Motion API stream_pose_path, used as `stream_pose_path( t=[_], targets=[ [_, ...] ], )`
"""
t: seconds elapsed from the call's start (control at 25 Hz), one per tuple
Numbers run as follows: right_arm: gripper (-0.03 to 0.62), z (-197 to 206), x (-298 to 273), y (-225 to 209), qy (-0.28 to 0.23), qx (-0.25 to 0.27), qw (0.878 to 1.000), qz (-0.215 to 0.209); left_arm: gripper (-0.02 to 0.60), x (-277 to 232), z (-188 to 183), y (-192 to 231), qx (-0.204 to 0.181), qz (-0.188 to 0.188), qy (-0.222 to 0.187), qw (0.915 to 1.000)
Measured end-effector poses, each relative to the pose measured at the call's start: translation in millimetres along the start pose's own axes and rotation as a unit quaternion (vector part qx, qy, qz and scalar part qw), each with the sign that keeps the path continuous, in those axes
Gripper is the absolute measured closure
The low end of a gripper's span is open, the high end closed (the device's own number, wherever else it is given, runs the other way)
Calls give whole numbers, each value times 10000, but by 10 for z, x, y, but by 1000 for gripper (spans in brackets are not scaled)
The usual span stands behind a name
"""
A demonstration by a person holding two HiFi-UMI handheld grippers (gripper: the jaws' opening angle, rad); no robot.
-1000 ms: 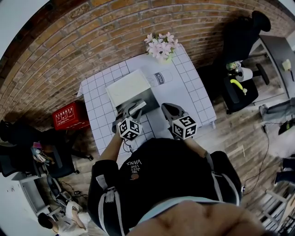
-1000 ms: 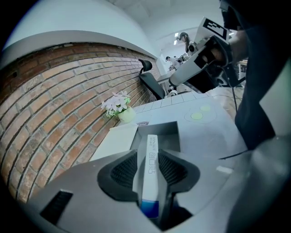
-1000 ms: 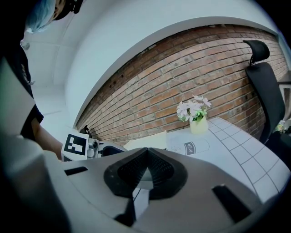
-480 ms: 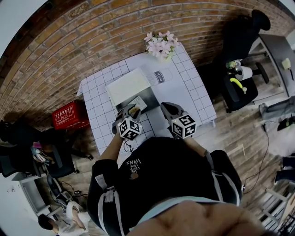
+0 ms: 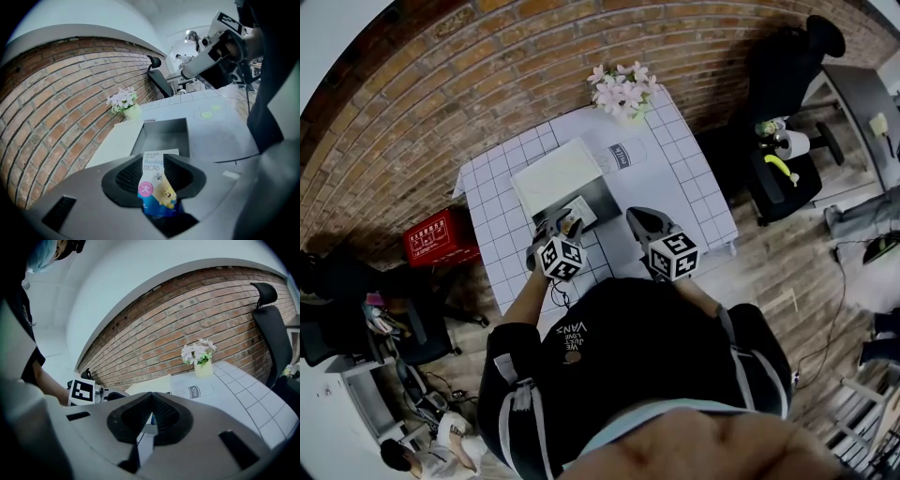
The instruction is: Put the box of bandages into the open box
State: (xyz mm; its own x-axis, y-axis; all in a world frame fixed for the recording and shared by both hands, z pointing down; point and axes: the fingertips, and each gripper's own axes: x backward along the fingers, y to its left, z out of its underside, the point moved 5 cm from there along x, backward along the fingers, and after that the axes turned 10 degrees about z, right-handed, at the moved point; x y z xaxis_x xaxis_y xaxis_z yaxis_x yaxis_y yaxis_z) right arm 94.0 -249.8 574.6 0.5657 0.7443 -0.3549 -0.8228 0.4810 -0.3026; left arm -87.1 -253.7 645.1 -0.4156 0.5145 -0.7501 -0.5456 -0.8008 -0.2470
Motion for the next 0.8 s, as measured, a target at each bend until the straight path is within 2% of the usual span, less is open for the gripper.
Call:
stream_pose_path(
  t=[0.32,0.56,0.8],
  targets=[
    [597,-3,13,50,-25,-6,10000,26,439,70,-61,45,24,-157,-190,9997],
    [597,21,64,139,-55,26,10000,77,439,161,-52,67,-89,-457,-455,9979],
    [597,61,138,289,-123,34,9998,175,439,398,-75,22,251,-535,-836,9947]
  ],
)
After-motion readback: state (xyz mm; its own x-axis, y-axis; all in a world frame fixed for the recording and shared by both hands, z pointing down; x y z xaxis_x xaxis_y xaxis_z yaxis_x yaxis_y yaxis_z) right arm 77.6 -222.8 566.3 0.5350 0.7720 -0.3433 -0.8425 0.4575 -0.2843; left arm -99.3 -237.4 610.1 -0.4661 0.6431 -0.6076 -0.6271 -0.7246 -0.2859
